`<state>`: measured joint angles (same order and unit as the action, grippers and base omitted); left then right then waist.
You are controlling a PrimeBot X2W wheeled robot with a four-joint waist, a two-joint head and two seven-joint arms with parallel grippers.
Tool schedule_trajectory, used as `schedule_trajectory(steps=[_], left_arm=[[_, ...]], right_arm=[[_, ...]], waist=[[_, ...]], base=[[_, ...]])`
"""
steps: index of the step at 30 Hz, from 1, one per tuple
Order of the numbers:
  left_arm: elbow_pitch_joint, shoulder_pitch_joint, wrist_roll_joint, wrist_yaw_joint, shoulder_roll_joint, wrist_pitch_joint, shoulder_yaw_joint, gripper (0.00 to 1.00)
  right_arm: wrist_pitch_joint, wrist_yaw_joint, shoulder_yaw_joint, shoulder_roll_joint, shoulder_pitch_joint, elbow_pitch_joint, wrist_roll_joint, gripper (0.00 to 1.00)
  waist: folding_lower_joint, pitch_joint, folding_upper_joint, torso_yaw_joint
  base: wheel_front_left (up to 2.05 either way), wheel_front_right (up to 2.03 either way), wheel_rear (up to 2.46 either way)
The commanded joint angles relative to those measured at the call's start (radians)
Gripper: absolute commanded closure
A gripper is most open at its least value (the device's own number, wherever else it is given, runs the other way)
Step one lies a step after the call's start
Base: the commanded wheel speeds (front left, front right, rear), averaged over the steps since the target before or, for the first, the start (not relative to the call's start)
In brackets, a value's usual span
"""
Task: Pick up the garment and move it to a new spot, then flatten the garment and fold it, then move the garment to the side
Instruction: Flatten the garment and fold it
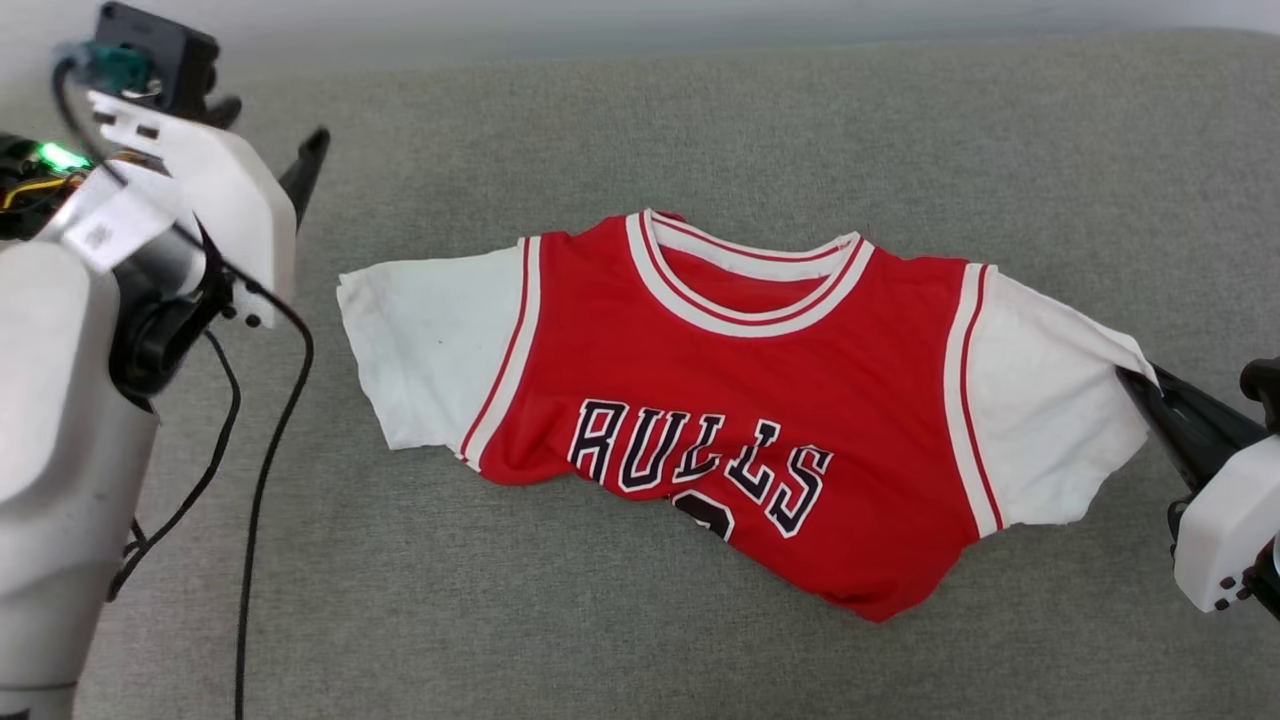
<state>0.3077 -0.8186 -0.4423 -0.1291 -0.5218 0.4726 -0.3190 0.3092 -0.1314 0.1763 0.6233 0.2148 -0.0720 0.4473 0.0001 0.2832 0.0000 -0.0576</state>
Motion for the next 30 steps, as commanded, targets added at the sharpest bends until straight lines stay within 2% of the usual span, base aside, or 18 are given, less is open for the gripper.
schedule_trajectory(steps=[1,8,9,14,23,27,28,29,30], left_arm=[[0.018,-0.028,-0.041,0.000,-0.019,0.077,-0.033,0.00],[0.105,-0.128,-0.203,0.000,-0.061,0.345,-0.132,0.00],[0.144,-0.153,-0.240,0.000,-0.065,0.411,-0.160,0.00],[0.200,-0.183,-0.283,-0.001,-0.061,0.448,-0.183,0.00],[0.326,-0.180,-0.284,0.001,-0.055,0.468,-0.226,0.00],[0.348,-0.152,-0.290,0.001,-0.057,0.512,-0.287,0.00],[0.345,-0.150,-0.296,0.001,-0.059,0.517,-0.298,0.56],[0.342,-0.148,-0.305,0.000,-0.061,0.523,-0.310,1.00],[0.340,-0.146,-0.310,-0.001,-0.062,0.535,-0.322,1.00]], right_arm=[[0.007,0.001,-0.007,-0.011,-0.012,-0.015,-0.008,1.00],[0.028,0.001,-0.019,-0.021,0.006,-0.056,-0.015,1.00],[0.031,0.001,-0.016,-0.022,0.021,-0.066,-0.014,1.00],[0.027,0.001,-0.013,-0.022,0.042,-0.070,-0.010,1.00],[0.012,0.001,-0.001,-0.020,0.069,-0.060,-0.005,1.00],[0.006,0.001,0.002,-0.013,0.072,-0.050,0.001,1.00],[0.007,0.001,0.000,-0.010,0.074,-0.047,0.001,1.00],[0.006,0.001,-0.001,-0.008,0.076,-0.045,0.003,1.00],[0.006,0.001,-0.002,-0.006,0.079,-0.042,0.005,1.00]], waist=[[-0.0001,0.015,0.0000,-0.007],[-0.0001,0.080,0.0000,-0.023],[-0.0001,0.111,0.0000,-0.034],[-0.0001,0.160,0.0000,-0.050],[-0.0001,0.206,0.0000,-0.066],[-0.0001,0.212,0.0000,-0.066],[-0.0001,0.212,0.0000,-0.065],[-0.0001,0.211,0.0000,-0.063],[-0.0001,0.209,0.0000,-0.062]], base=[[0.00,0.00,0.00],[0.00,0.00,0.00],[0.00,0.00,0.00],[0.00,0.00,0.00],[0.00,0.00,0.00],[0.00,0.00,0.00],[0.00,0.00,0.00],[0.00,0.00,0.00],[0.00,0.00,0.00]])
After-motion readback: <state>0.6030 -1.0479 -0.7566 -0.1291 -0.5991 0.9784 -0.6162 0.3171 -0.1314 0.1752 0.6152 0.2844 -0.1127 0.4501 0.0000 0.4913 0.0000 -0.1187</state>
